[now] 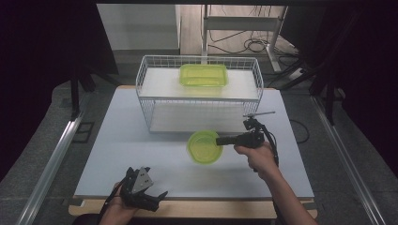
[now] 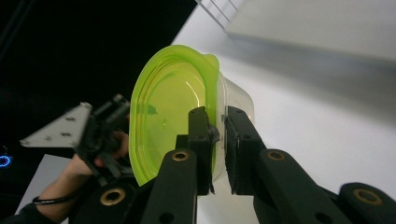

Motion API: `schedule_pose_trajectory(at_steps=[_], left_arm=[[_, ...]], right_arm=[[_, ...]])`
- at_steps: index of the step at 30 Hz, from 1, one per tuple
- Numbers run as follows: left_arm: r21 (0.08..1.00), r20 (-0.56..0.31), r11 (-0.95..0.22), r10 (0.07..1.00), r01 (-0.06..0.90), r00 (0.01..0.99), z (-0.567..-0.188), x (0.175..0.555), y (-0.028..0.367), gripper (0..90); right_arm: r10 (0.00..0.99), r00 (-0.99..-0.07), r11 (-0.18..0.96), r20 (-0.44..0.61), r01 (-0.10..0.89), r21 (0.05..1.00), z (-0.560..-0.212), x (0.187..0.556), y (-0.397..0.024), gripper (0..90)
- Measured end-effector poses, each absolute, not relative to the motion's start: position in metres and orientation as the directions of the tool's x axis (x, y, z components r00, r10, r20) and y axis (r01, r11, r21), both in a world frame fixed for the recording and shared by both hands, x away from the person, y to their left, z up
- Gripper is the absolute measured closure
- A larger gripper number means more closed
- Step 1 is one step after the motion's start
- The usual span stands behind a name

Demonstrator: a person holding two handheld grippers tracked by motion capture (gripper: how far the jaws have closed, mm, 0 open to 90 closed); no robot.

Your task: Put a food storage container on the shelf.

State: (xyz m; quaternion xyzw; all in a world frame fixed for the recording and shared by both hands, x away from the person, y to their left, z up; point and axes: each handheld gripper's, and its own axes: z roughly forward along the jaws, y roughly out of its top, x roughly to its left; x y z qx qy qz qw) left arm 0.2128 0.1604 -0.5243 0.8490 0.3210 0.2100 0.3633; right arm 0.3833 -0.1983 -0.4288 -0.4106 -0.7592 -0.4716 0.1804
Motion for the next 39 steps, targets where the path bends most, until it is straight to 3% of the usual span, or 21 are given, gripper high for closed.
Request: schedule_pose_trajectory(at_steps=[22,39], left_arm=[[0.75,0.129,-0.534,0.697,0.39,0.705,-0.526,0.213,0.161,1.1],[0.738,0.142,-0.552,0.689,0.387,0.711,-0.525,0.213,0.162,1.1]], right_arm=[[0.458,-0.665,0.095,0.591,0.697,0.71,-0.317,0.411,-0.196,81.5],[0.572,-0.627,-0.018,0.529,0.635,0.772,-0.257,0.452,-0.176,81.4]])
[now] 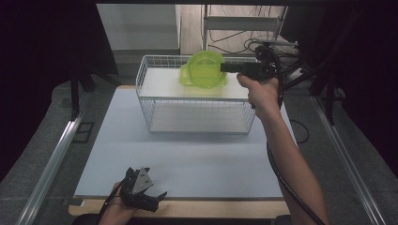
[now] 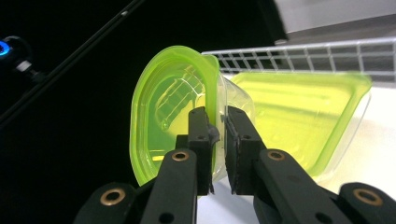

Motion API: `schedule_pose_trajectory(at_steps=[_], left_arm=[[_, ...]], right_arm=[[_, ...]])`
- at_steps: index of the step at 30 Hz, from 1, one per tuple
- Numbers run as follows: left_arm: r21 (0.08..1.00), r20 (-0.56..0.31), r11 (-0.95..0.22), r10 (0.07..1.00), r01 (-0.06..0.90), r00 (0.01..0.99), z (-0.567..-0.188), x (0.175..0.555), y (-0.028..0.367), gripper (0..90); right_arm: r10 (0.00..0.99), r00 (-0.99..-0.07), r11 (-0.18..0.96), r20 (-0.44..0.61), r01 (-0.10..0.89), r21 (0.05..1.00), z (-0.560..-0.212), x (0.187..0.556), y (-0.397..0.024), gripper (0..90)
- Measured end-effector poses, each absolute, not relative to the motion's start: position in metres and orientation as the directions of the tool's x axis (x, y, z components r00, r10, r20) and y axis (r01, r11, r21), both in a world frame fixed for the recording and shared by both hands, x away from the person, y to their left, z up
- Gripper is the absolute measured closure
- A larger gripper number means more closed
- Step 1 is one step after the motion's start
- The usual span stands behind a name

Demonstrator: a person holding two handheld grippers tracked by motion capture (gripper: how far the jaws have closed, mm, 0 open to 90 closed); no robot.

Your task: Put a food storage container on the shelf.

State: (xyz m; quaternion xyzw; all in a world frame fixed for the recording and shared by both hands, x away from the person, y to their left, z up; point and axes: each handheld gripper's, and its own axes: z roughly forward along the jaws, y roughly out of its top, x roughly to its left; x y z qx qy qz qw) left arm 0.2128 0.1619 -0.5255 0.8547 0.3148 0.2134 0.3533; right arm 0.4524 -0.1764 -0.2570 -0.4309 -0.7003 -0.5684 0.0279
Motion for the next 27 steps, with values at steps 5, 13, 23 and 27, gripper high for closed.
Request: schedule_pose_trajectory(at_steps=[5,13,23,27], left_arm=[[0.737,0.144,-0.554,0.687,0.386,0.712,-0.526,0.213,0.162,1.1],[0.737,0.141,-0.554,0.687,0.388,0.713,-0.527,0.212,0.161,1.1],[0.729,0.151,-0.567,0.68,0.384,0.717,-0.527,0.213,0.161,1.1],[0.727,0.153,-0.57,0.678,0.383,0.719,-0.527,0.213,0.16,1.1]], right_arm=[[0.597,-0.61,-0.025,0.522,0.636,0.772,-0.255,0.464,-0.166,81.4],[0.628,-0.578,-0.024,0.521,0.654,0.756,-0.259,0.475,-0.16,81.3],[0.679,-0.552,-0.012,0.483,0.651,0.759,-0.261,0.48,-0.159,79.4],[0.709,-0.544,0.001,0.449,0.638,0.77,-0.259,0.481,-0.153,78.6]])
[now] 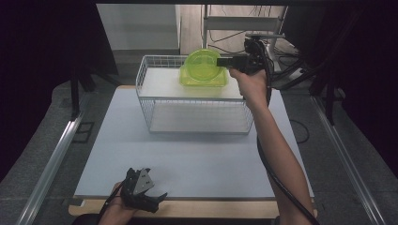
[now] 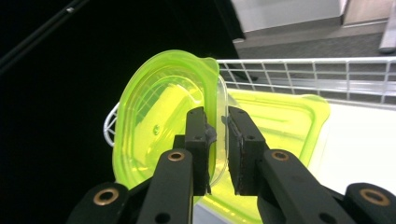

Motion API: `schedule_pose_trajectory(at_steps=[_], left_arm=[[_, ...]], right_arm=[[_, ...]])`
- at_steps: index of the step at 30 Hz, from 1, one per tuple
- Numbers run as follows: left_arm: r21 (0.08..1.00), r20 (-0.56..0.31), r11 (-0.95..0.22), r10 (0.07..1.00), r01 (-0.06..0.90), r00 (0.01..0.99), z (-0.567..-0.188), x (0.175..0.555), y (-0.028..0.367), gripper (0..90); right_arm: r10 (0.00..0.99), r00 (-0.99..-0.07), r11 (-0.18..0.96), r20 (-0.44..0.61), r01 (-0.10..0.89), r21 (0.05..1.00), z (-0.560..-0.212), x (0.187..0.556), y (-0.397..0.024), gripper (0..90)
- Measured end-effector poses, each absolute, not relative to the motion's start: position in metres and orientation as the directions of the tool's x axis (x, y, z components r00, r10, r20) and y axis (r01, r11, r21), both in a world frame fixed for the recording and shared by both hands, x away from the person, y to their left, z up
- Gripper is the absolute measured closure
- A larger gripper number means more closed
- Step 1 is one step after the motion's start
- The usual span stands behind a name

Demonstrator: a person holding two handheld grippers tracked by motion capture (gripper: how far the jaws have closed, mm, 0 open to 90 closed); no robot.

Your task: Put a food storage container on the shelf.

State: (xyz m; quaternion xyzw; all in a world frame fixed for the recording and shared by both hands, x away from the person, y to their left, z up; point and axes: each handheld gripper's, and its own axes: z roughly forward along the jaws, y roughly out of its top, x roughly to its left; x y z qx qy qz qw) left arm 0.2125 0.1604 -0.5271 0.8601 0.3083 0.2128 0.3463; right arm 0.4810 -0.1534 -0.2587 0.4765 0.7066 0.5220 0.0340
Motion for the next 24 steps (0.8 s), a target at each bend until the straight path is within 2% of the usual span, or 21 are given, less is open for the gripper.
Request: schedule_pose_trajectory(at_steps=[11,24], left_arm=[[0.727,0.149,-0.569,0.676,0.384,0.721,-0.5281,0.2123,0.1598,1.1],[0.72,0.155,-0.58,0.669,0.381,0.727,-0.5282,0.2124,0.1593,1.1]], right_arm=[[0.755,-0.516,0.007,0.405,0.624,0.781,-0.2593,0.4869,-0.1473,73.7],[0.747,-0.528,0.003,0.404,0.61,0.792,-0.2579,0.4857,-0.1494,68.0]])
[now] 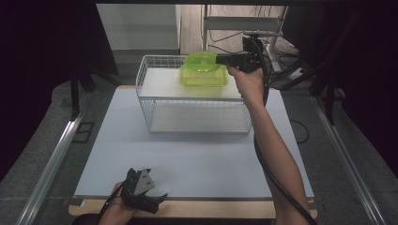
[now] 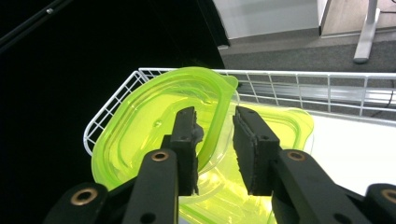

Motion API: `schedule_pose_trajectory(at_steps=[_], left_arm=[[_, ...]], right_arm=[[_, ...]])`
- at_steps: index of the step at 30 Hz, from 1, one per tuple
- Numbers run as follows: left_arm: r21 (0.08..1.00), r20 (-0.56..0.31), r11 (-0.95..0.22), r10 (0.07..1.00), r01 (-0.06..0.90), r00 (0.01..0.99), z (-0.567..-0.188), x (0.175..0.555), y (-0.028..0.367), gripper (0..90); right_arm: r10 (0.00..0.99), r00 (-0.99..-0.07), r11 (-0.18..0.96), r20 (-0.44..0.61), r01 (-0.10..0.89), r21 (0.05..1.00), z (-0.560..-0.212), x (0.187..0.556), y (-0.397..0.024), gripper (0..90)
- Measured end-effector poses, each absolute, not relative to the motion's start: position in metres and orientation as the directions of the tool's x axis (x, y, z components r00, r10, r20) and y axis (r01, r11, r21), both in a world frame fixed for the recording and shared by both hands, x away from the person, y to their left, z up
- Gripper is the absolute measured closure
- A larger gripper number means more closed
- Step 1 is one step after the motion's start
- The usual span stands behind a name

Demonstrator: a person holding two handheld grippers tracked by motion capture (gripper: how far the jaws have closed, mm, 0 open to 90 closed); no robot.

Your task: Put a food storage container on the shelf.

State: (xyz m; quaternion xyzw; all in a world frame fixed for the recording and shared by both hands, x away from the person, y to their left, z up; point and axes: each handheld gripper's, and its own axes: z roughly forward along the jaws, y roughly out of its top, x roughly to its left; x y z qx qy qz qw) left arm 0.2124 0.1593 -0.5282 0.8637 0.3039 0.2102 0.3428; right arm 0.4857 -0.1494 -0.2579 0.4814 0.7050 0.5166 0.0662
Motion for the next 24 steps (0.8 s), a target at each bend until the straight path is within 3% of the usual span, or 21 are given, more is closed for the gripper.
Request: schedule_pose_trajectory(at_steps=[7,17,24], left_arm=[[0.727,0.137,-0.566,0.675,0.389,0.725,-0.527,0.213,0.161,1.4],[0.729,0.128,-0.558,0.68,0.396,0.722,-0.527,0.213,0.16,1.5],[0.731,0.12,-0.553,0.681,0.4,0.722,-0.527,0.214,0.16,1.5]], right_arm=[[0.726,-0.559,0.02,0.401,0.6,0.8,-0.257,0.481,-0.15,58.7],[0.678,-0.619,0.06,0.397,0.585,0.809,-0.263,0.47,-0.155,37.8],[0.664,-0.642,0.087,0.383,0.575,0.814,-0.27,0.46,-0.162,33.1]])
